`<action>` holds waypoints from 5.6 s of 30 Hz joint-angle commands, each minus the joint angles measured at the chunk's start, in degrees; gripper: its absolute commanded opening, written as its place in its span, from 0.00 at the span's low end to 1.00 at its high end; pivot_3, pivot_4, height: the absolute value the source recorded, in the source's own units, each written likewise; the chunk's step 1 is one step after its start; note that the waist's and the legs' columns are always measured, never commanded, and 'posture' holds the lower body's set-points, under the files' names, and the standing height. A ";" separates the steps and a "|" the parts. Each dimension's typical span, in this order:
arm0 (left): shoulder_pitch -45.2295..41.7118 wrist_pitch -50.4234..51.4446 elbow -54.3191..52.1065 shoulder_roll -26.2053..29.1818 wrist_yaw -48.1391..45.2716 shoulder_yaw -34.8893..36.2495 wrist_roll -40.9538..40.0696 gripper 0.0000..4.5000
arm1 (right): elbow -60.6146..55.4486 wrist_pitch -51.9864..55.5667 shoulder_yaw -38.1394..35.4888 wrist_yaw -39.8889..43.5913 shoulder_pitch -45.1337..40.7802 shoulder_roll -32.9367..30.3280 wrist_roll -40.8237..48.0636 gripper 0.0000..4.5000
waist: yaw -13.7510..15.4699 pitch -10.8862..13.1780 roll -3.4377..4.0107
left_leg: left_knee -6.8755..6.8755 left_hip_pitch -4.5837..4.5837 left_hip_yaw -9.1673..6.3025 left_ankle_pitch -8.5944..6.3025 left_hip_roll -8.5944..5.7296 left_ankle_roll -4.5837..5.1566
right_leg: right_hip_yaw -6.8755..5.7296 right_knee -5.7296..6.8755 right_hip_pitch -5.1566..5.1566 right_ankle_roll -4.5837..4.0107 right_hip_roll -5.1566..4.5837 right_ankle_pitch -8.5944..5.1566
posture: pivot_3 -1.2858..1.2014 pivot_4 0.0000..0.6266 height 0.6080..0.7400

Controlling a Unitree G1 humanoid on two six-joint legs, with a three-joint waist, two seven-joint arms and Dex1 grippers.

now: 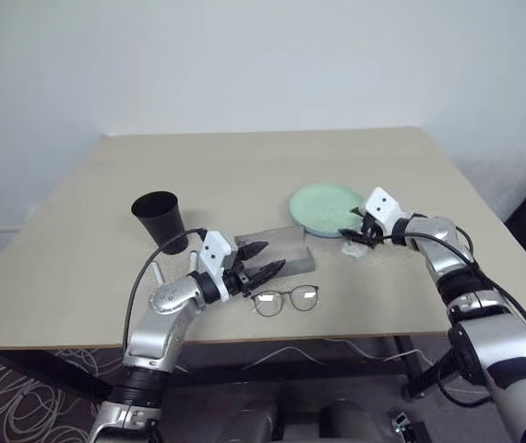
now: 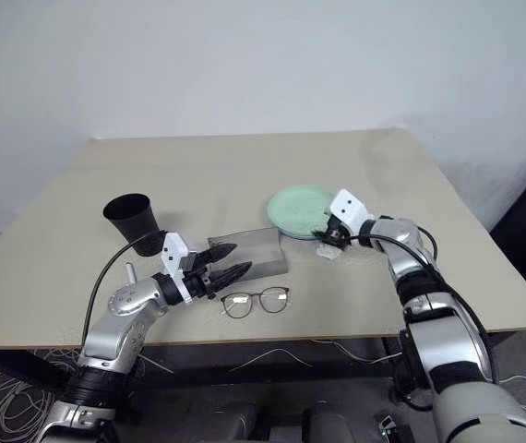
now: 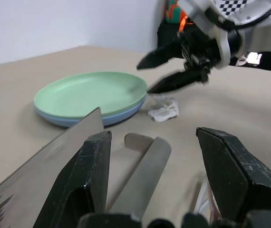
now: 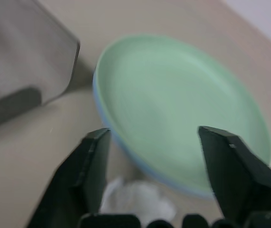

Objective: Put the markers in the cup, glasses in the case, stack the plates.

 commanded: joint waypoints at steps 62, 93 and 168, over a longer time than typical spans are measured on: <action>-0.86 -2.31 -0.75 -0.30 1.13 0.05 0.25 0.66 | 16.45 2.23 -0.41 -9.60 -15.83 7.69 0.72 0.81 | 0.01 0.04 -0.02 | -0.13 -0.09 -0.05 -0.01 0.00 0.02 | -0.11 -0.20 -0.05 0.09 -0.01 -0.05 | 0.52 0.00 0.97; -18.82 9.91 8.61 14.02 -29.88 -12.20 3.37 0.66 | -25.85 -0.29 -3.32 17.49 19.56 -4.37 15.84 0.87 | -1.13 0.10 -0.06 | 0.03 -0.42 -0.07 -0.05 0.01 0.07 | -0.19 -0.17 -0.14 0.14 -0.21 -0.17 | 0.52 0.00 0.97; -30.67 4.33 18.28 9.14 -35.50 -15.90 14.80 0.00 | -37.92 3.38 -4.24 14.76 29.30 -4.39 21.69 0.88 | -1.07 0.08 -0.24 | 0.64 -0.88 -0.15 -0.04 0.01 0.14 | -0.35 0.03 -0.42 0.30 -0.12 -0.08 | 0.52 0.00 0.97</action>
